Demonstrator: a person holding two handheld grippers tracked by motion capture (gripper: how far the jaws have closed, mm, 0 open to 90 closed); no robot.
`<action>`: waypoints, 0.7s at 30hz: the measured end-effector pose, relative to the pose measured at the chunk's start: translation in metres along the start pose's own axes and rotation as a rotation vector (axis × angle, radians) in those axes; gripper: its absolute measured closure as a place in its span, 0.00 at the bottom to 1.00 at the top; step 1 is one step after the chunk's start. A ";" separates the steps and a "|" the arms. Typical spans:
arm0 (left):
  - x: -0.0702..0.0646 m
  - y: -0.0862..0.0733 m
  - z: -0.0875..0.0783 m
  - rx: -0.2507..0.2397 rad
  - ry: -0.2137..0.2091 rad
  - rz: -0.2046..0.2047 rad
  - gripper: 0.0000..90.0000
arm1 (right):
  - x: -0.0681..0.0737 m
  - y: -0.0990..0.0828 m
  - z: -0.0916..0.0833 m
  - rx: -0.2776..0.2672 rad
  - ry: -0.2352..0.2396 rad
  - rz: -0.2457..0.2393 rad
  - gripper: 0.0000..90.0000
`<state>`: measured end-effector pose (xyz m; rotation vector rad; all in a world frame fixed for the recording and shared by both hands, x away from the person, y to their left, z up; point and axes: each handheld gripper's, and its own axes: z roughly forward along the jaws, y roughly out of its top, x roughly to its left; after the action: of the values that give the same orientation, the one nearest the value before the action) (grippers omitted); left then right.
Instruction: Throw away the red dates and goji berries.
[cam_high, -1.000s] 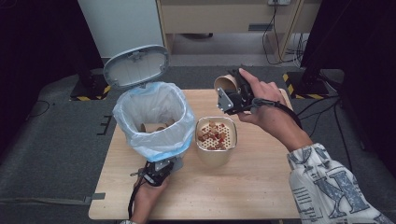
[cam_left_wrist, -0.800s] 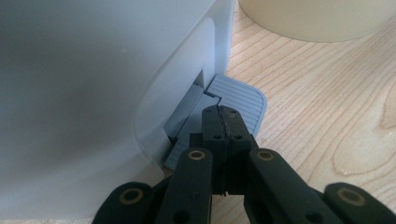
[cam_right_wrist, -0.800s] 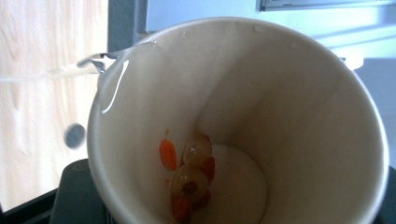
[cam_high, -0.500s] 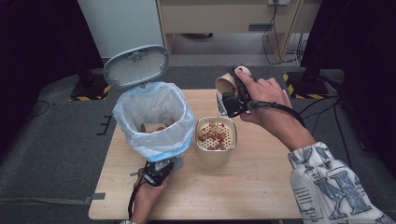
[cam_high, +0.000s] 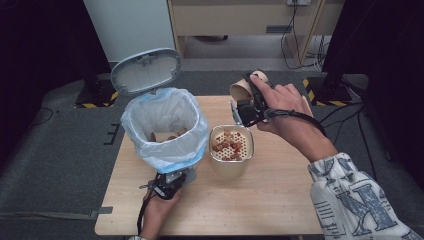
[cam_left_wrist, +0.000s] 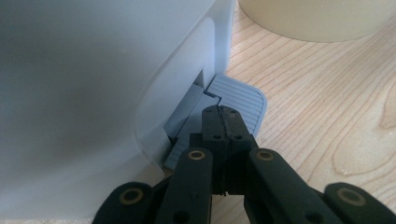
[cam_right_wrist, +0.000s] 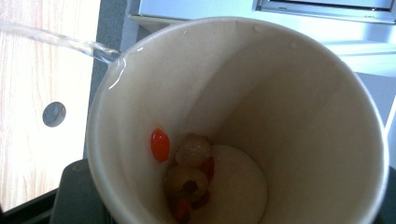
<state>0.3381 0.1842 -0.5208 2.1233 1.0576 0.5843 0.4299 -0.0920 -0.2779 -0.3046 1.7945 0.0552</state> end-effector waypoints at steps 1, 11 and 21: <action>0.000 0.000 0.000 0.000 0.000 0.000 0.99 | 0.000 0.000 0.000 -0.003 -0.002 -0.004 0.34; 0.000 0.000 0.000 -0.001 -0.001 0.003 0.99 | -0.004 0.004 -0.003 0.012 -0.032 -0.064 0.34; 0.000 0.000 0.000 0.000 -0.001 0.000 0.99 | -0.004 0.001 -0.001 0.044 -0.060 -0.131 0.34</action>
<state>0.3383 0.1844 -0.5208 2.1233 1.0568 0.5827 0.4300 -0.0907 -0.2735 -0.3848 1.7104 -0.0668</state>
